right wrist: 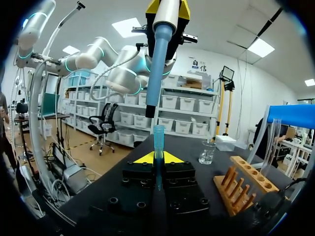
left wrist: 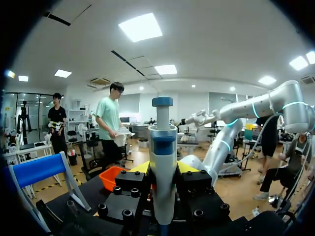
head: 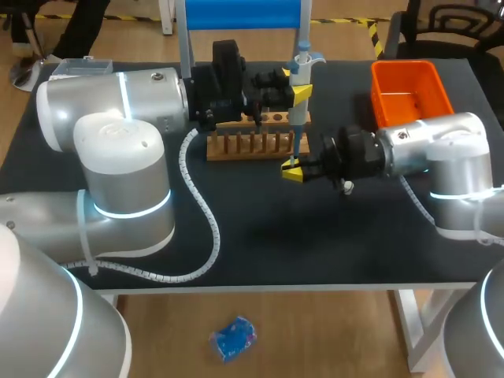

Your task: Invert the test tube, pick up the pipette, mount the tip to pipette, aspirate from beaker and dispense into the tube, eject the tip, return the pipette, and cap with the stopper.

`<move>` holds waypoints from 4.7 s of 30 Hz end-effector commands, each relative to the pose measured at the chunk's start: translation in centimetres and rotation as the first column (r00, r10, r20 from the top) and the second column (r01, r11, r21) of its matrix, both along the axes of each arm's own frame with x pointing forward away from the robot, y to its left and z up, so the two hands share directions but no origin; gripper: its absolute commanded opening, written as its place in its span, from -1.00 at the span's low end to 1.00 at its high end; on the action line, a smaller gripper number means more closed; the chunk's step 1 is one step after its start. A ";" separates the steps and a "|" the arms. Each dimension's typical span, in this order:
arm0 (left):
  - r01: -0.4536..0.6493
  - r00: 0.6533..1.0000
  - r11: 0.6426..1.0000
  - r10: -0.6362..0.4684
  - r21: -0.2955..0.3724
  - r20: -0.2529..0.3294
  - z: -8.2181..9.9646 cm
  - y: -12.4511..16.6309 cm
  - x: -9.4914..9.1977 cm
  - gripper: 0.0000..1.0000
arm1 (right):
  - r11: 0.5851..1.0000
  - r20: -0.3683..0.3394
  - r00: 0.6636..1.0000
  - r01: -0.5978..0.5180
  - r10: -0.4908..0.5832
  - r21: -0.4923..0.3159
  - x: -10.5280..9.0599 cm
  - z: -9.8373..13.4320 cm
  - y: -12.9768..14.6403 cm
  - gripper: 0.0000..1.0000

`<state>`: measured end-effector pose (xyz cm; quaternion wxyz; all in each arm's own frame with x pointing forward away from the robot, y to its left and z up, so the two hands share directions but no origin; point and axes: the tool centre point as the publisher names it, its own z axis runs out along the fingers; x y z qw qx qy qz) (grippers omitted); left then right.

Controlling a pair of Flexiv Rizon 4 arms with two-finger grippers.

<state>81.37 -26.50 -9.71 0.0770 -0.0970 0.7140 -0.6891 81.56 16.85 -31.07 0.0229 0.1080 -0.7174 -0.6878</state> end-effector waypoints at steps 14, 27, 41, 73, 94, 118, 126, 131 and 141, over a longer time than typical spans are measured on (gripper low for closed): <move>-0.003 1.000 1.000 0.003 -0.005 0.003 -0.1 -0.1 0.0 -1.00 | 1.000 0.026 1.000 -0.007 0.007 0.000 -0.6 0.7 -0.3 -1.00; -0.003 1.000 1.000 0.003 -0.005 0.003 -0.1 -0.1 0.0 -1.00 | 1.000 0.042 0.999 -0.003 0.003 -0.001 -1.0 1.1 -1.0 -1.00; -0.003 1.000 1.000 0.003 -0.005 0.003 -0.1 -0.1 0.0 -1.00 | 1.000 0.019 1.000 -0.013 0.013 -0.004 -0.9 1.6 -0.7 -1.00; -0.003 1.000 1.000 0.003 -0.005 0.003 -0.1 -0.1 0.0 -1.00 | 1.000 0.003 1.000 0.006 -0.006 -0.003 -1.5 2.0 -0.1 -1.00; -0.003 1.000 1.000 0.003 -0.005 0.003 -0.1 -0.1 0.0 -1.00 | 0.998 0.008 1.000 0.007 -0.008 0.055 -1.3 2.3 0.1 -1.00; -0.003 1.000 1.000 0.003 -0.005 0.003 -0.1 -0.1 0.0 -1.00 | 0.996 0.008 1.000 0.007 -0.007 0.094 -1.1 2.8 -0.2 -1.00; -0.003 1.000 1.000 0.003 -0.005 0.003 -0.1 -0.1 0.0 -1.00 | 0.996 0.011 1.000 0.002 -0.002 0.086 -0.9 3.2 -0.2 -1.00; -0.003 1.000 1.000 0.003 -0.005 0.003 -0.1 -0.1 0.0 -1.00 | 0.996 -0.012 1.000 -0.007 0.008 0.085 -1.1 3.3 -0.1 -1.00; -0.003 1.000 1.000 0.003 -0.005 0.003 -0.1 -0.1 0.0 -1.00 | 0.996 -0.059 0.998 -0.009 0.014 0.083 -1.4 3.1 -0.1 -1.00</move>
